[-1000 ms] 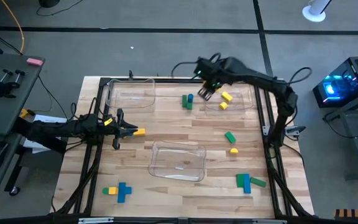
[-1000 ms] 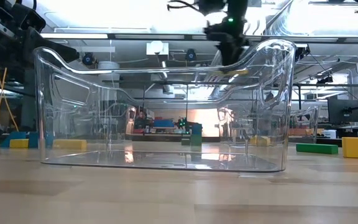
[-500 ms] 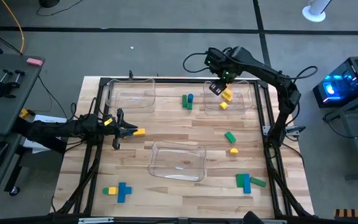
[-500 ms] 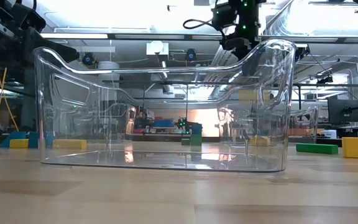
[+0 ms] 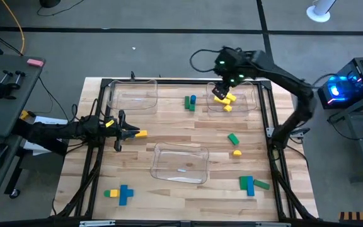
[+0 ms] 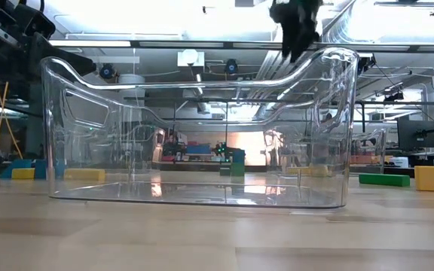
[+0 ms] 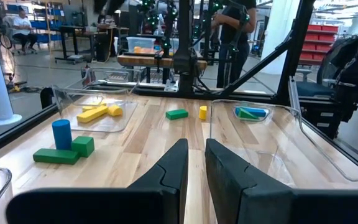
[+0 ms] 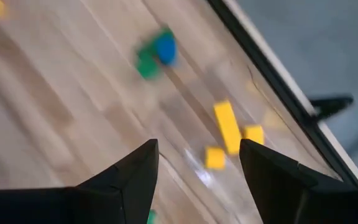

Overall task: Sort blocks
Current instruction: Put the yellow block into the right transparent bin

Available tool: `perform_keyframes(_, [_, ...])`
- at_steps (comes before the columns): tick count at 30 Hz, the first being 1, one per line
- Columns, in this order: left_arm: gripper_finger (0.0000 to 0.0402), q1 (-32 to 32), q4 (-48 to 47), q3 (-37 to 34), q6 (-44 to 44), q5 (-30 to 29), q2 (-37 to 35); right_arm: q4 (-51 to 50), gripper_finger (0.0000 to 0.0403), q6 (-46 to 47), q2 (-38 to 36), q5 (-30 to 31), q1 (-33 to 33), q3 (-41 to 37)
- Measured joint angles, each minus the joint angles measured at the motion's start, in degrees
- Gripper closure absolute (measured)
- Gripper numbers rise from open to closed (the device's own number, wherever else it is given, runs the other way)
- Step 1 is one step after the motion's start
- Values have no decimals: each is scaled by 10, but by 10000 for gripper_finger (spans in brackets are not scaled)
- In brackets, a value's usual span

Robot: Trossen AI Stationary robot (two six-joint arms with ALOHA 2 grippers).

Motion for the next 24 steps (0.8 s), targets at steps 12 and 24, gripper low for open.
perform_keyframes(12, [358, 0, 30, 0, -5, -9, 0, -41, 179, 322, -206, 171, 215, 1])
perform_keyframes(24, [358, 10, 212, 159, -189, -118, 172, -91, 179, 448, -206, 362, 333, 1])
